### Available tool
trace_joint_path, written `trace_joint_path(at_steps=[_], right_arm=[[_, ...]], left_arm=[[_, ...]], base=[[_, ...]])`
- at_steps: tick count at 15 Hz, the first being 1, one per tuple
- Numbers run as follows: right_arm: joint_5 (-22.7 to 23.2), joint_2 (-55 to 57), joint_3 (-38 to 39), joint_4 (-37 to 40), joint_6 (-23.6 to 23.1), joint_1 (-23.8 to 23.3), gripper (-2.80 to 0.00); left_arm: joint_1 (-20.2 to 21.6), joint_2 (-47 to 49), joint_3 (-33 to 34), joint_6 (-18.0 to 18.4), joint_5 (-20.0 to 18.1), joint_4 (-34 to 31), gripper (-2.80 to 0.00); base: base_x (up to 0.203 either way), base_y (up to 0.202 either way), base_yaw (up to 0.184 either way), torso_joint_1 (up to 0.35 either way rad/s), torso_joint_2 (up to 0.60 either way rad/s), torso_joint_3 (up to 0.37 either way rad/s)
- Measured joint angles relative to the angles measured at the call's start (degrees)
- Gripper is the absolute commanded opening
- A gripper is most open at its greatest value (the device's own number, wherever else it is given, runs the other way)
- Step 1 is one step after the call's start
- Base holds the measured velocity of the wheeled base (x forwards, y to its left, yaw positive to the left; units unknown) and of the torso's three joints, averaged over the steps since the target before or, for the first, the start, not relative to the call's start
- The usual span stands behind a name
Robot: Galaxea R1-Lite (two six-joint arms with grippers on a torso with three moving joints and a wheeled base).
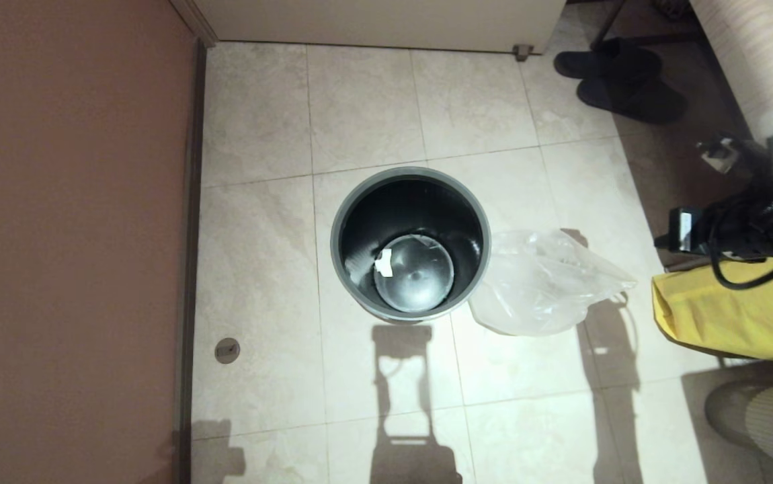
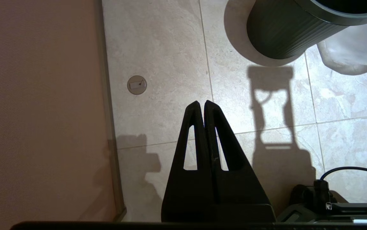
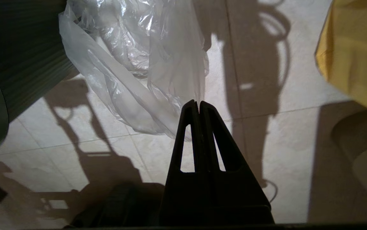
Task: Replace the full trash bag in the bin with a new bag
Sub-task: Pick up the trash bag
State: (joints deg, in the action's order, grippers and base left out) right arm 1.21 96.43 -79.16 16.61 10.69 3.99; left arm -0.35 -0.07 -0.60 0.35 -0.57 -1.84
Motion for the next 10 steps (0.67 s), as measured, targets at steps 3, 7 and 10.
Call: trace_joint_path(at_steps=[3, 7, 10], right_arm=[[0.06, 9.42, -14.73, 11.46, 8.08, 1.68, -2.8], [-3.58, 16.42, -27.65, 25.73, 13.43, 2.38, 0.0], [-7.55, 18.72, -30.44, 29.63, 13.6, 2.57, 0.0]], left_arm=[[0.0, 0.0, 0.0, -0.02, 0.05, 0.0, -2.8], [0.0, 0.0, 0.0, 0.01, 0.06, 0.01, -2.8], [0.0, 0.0, -0.02, -0.05, 0.05, 0.0, -2.8]], base=[[0.0, 0.0, 0.0, 0.0, 0.0, 0.0], [0.0, 0.0, 0.0, 0.0, 0.0, 0.0], [0.0, 0.0, 0.0, 0.0, 0.0, 0.0]])
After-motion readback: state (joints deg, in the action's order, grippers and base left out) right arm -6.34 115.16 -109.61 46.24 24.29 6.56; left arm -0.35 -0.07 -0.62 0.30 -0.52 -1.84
